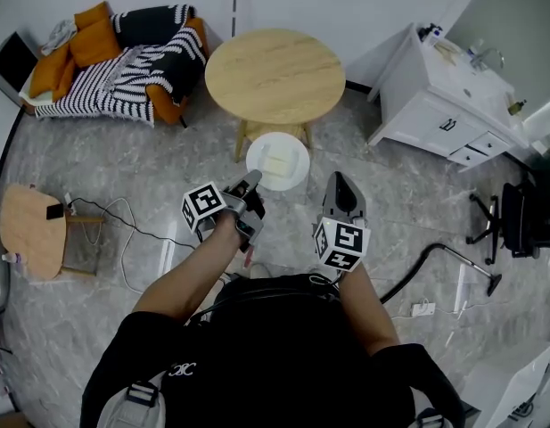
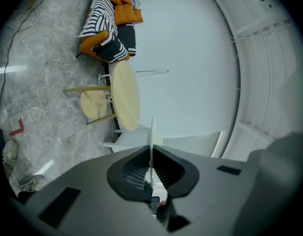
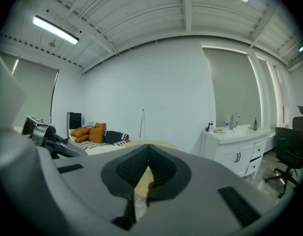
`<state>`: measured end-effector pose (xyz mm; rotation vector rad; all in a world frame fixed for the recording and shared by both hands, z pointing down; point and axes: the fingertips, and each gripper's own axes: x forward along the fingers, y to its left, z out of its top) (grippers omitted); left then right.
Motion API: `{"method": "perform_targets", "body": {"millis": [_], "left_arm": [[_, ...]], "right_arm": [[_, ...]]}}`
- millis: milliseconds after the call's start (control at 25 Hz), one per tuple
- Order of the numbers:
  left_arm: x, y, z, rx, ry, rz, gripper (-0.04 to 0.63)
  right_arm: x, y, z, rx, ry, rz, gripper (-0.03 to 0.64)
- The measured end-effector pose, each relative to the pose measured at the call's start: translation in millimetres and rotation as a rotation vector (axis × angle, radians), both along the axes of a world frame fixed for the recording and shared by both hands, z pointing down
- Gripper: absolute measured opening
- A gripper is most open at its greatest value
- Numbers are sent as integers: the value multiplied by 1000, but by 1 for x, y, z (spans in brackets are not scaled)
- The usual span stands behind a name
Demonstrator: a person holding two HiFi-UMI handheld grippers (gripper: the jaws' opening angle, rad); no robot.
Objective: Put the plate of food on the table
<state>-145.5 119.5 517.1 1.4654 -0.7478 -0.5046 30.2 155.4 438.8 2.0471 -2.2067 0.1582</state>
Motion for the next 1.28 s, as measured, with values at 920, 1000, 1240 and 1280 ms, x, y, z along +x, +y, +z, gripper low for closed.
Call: {"method": "perform_targets", "body": {"millis": [920,1000,1240,1280], "left_arm": [[-4,-35,15,18,27,47,21],[-4,-42,24,7,26,44,21],[15,-74,29,-12,24,56,23],[20,-82,28,-11,27,55,23]], "right_arm": [[-14,-21,9,47,6,20,5],[-9,-26,18,39,-1,27,5],[20,-61,22,22,-15,44,5],[24,-69,20,24,-17,43,5]]}}
